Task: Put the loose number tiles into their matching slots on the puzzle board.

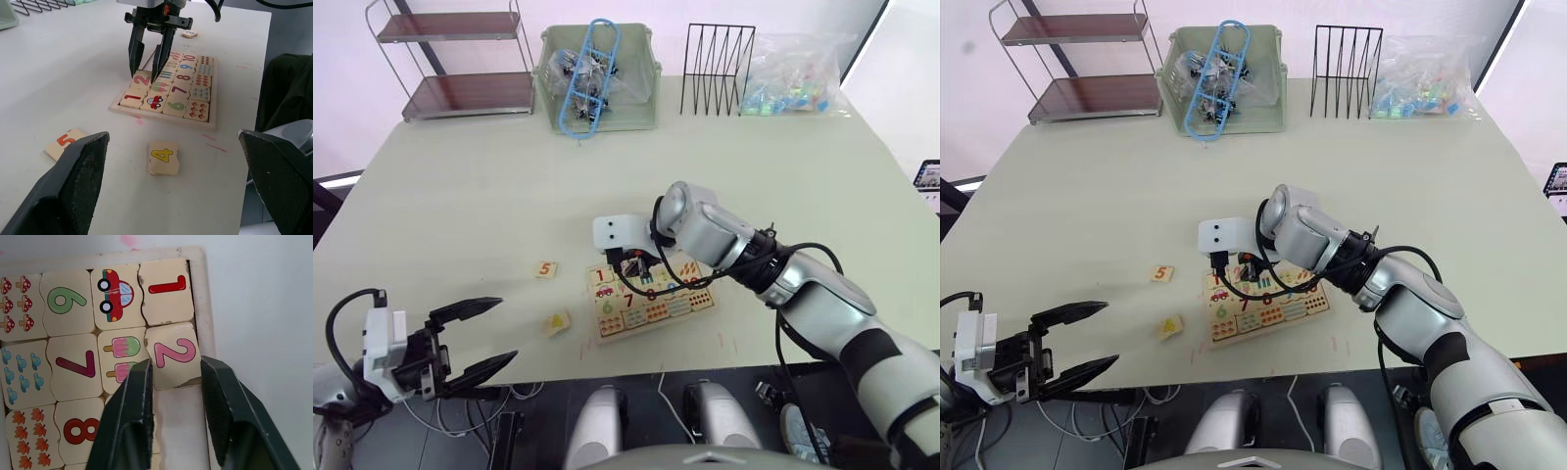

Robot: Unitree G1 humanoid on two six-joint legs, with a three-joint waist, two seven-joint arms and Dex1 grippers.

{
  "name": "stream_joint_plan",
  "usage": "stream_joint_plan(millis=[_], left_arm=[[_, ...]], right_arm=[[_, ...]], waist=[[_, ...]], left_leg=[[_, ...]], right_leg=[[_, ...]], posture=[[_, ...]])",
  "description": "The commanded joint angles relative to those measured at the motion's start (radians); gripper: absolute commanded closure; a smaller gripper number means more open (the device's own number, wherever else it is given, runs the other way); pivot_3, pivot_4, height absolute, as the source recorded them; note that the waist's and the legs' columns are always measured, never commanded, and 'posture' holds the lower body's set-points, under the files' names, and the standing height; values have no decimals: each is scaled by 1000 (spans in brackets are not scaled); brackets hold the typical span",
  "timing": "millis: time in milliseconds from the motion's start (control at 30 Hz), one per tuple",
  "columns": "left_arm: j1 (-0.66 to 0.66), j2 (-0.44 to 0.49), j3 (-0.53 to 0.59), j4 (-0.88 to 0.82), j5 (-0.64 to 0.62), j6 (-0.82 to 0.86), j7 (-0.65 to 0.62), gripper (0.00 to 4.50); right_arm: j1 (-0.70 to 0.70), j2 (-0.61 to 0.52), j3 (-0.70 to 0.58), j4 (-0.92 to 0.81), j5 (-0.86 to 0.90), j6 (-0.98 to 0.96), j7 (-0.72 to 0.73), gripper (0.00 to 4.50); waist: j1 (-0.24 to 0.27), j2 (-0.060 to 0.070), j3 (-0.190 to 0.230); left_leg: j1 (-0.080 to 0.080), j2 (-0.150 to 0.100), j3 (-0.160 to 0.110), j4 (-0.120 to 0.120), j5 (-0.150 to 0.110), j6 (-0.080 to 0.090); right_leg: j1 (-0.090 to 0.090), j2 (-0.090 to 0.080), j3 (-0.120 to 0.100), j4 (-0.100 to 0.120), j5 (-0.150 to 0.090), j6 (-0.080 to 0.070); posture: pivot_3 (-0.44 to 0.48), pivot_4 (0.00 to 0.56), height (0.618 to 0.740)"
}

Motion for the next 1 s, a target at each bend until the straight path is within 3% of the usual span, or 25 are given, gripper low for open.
stream_joint_plan(millis=[33, 100, 133, 433, 733, 1000], left_arm=[[-1, 0, 34, 6, 2, -12, -4, 0], [-3, 0, 32, 9, 3, -14, -6, 0], [-5, 0, 31, 10, 3, -14, -7, 0], [-9, 4, 32, 16, 4, -14, -15, 0], [-23, 2, 27, 29, 11, -18, -18, 0], [-43, 3, 22, 39, 18, -18, -25, 0]], right_arm=[[3, 1, -13, -6, -9, -18, 7, 1221], [5, -1, -15, -5, -13, -24, 7, 216], [6, -2, -16, -5, -14, -27, 8, 47], [20, -18, -99, -43, 24, 0, 0, 47], [137, -13, -328, -154, 152, -45, -79, 47], [303, 9, -444, -194, 218, -220, -175, 3400]], waist=[[0, 0, 0], [0, 0, 0], [0, 1, 0], [1, 1, 1], [1, -1, 0], [0, -1, 0]], left_leg=[[0, 0, 0, 0, 0, 0], [0, 0, 0, 0, 0, 0], [0, 0, 0, 0, 0, 0], [0, 0, 0, 0, 0, 0], [0, 0, -1, -1, 0, 0], [-1, 0, -1, -1, 0, 0]], right_leg=[[0, 0, 0, 0, 0, 0], [0, 0, 0, 0, 0, 0], [0, 0, 0, 0, 0, 0], [0, 0, 0, 0, 0, 0], [0, 0, -1, 0, 1, 1], [0, 0, -1, 0, 1, 2]], posture=[[0, 150, 740], [0, 150, 740], [0, 150, 740], [0, 150, 740], [0, 150, 740], [0, 150, 740]])
